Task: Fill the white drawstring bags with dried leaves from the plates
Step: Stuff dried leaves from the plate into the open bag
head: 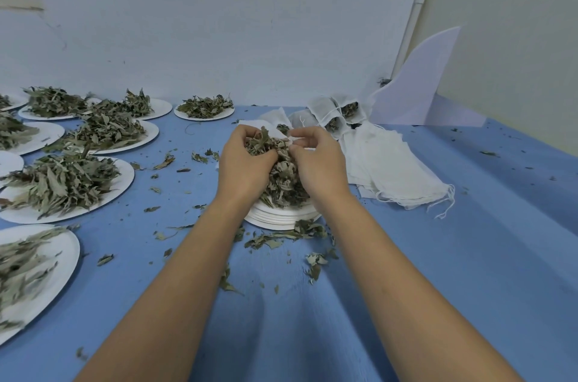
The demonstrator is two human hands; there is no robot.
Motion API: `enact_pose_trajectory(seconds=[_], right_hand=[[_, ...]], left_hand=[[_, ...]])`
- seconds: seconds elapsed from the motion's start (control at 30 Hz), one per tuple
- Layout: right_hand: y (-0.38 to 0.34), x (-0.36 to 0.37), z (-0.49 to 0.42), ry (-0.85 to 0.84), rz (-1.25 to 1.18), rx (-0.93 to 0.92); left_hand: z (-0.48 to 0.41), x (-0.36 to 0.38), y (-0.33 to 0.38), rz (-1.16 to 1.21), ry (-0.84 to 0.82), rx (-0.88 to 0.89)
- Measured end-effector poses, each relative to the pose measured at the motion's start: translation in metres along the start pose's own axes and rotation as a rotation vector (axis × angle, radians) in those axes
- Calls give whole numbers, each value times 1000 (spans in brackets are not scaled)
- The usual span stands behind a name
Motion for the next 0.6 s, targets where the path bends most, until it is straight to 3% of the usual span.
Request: enact_pose_trajectory(seconds=[0.2, 0.5, 0.6], right_hand=[[-10, -4, 2, 34, 154, -140], [-11, -1, 6, 83, 239, -188], [-11, -1, 5, 89, 247, -190]], left_hand=[[-1, 5, 3, 9, -60, 11], [-10, -2, 3, -203, 167, 11], [-10, 2, 9, -277, 158, 52]])
Point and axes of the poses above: each hand's wrist, its own z-axis away from the middle knuckle, its own x-axis out of the palm, y = z × x, the point moved 8 cm from there along -z, towards the middle knuckle, and after that the axes turned 1 degree about z, right-handed, at the moved point
